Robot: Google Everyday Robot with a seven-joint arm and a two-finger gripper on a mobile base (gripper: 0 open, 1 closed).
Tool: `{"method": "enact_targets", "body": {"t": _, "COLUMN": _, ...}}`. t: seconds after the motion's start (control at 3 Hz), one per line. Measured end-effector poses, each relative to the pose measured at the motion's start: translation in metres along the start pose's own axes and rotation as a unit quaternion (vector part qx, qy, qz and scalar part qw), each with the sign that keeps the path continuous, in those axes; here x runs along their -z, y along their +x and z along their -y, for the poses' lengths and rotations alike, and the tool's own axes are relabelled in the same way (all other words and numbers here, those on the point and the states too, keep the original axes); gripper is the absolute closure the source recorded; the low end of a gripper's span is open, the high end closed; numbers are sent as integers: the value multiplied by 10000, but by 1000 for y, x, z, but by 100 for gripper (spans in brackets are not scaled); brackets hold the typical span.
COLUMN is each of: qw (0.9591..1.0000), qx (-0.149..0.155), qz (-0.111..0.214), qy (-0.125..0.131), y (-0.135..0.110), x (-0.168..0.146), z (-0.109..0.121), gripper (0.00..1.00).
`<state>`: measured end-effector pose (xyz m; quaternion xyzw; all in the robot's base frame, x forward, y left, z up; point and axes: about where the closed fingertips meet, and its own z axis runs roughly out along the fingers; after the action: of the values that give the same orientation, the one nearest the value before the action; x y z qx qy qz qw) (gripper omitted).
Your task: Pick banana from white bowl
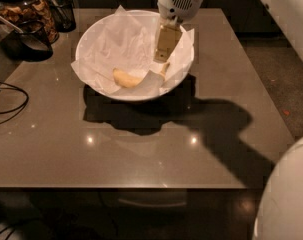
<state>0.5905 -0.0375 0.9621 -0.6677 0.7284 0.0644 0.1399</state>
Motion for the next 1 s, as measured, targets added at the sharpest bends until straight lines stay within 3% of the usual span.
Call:
{"method": "enact_targets", "body": {"t": 0.67, "qw": 9997, "qx": 105, "qz": -136, "qy": -173, "y": -4, "x": -24, "z": 9, "gripper": 45}}
{"method": "enact_targets", "body": {"t": 1.0, "qw": 9991, "qx": 168, "qz": -272, "qy": -285, "y": -5, "x": -41, "z": 9, "gripper": 51}}
